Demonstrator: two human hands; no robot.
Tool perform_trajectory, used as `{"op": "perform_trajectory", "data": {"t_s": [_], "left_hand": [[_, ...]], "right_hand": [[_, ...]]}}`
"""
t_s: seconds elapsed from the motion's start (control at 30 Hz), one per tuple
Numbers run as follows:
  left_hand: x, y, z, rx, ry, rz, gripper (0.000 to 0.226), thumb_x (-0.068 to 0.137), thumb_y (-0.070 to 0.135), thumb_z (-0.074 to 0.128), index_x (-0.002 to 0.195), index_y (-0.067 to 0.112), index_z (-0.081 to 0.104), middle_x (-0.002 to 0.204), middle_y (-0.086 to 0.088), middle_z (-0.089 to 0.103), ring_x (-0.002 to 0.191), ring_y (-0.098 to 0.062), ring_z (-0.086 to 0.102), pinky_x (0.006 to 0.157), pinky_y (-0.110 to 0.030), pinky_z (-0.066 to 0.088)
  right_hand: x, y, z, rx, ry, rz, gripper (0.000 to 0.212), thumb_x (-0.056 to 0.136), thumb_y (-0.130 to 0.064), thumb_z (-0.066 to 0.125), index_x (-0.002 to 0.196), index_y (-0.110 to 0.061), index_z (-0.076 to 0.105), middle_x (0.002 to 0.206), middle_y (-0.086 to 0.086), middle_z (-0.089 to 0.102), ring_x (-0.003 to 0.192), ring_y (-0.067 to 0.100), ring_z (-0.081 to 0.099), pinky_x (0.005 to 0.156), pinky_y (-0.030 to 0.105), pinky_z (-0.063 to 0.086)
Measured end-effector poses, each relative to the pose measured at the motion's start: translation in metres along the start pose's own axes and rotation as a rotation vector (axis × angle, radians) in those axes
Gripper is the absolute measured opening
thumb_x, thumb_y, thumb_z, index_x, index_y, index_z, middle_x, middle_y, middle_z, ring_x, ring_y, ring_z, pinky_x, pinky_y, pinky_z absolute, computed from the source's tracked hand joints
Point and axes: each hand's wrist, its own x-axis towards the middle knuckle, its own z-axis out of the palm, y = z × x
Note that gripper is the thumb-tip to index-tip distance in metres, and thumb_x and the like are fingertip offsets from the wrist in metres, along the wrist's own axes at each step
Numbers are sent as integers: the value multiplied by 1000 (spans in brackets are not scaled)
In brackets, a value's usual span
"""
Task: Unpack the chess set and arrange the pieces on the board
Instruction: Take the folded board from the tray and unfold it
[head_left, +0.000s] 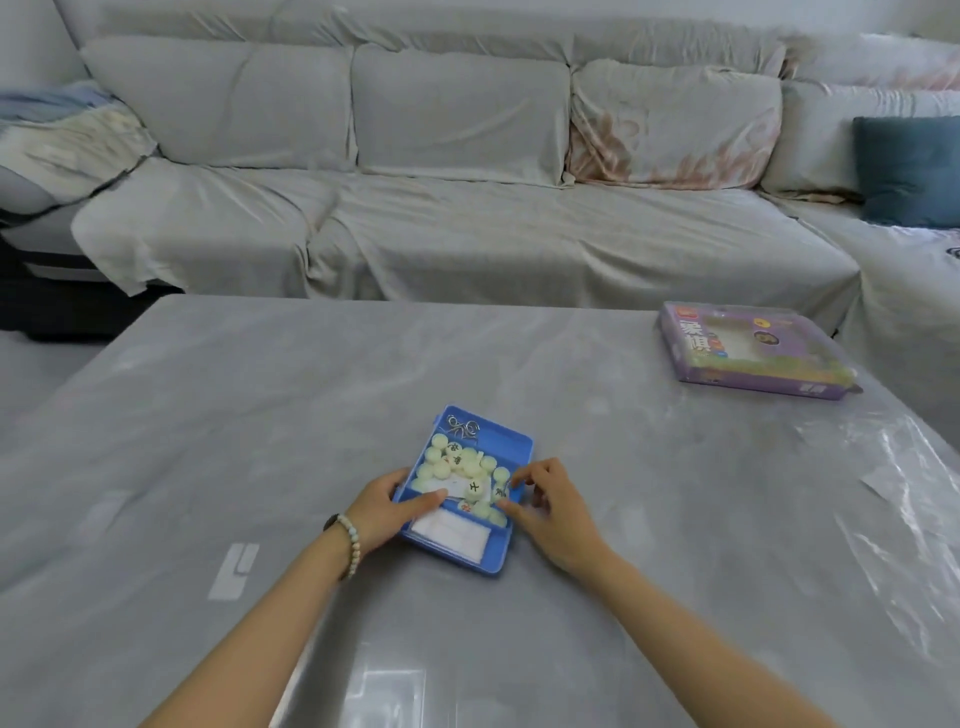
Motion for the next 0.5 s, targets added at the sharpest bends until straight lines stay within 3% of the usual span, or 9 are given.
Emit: {"op": "perform_trajectory", "data": {"t_s": [0.1, 0.17, 0.23, 0.33, 0.5], "left_hand": [[7, -3, 0, 167, 61, 104, 40, 80, 31, 69, 116, 20, 56, 110, 3, 63, 97, -10, 62, 73, -20, 53], [13, -9, 6, 499, 182, 139, 48, 82, 42, 63, 123, 22, 51, 121, 1, 51, 115, -18, 47, 92, -28, 44], [16, -18, 13, 663, 315, 163, 57, 80, 52, 60, 128, 23, 47, 127, 1, 45, 118, -20, 37, 95, -30, 35], [18, -25, 21, 538, 410, 204, 62, 76, 54, 63, 128, 24, 46, 125, 3, 51, 115, -19, 39, 91, -29, 35], [20, -27, 22, 517, 426, 201, 62, 75, 54, 64, 128, 26, 48, 123, 4, 54, 113, -18, 40, 90, -29, 37]], "right_hand": [[4, 0, 1, -146, -3, -72, 19, 84, -39, 64, 93, -25, 54, 98, -14, 41, 83, 3, 49, 73, 12, 40], [8, -1, 1, -217, -1, -111, 19, 85, -40, 62, 90, -24, 53, 98, -11, 41, 90, 7, 47, 79, 18, 41], [11, -2, 5, -246, -10, -131, 19, 87, -40, 59, 86, -23, 49, 98, -7, 42, 92, 8, 44, 83, 20, 39], [12, 0, 13, -265, -6, -149, 23, 90, -39, 54, 86, -17, 47, 97, -3, 42, 91, 10, 39, 83, 20, 35], [15, 0, 20, -220, 26, -135, 23, 92, -35, 51, 82, -15, 43, 92, -3, 39, 87, 11, 34, 78, 17, 30]]}}
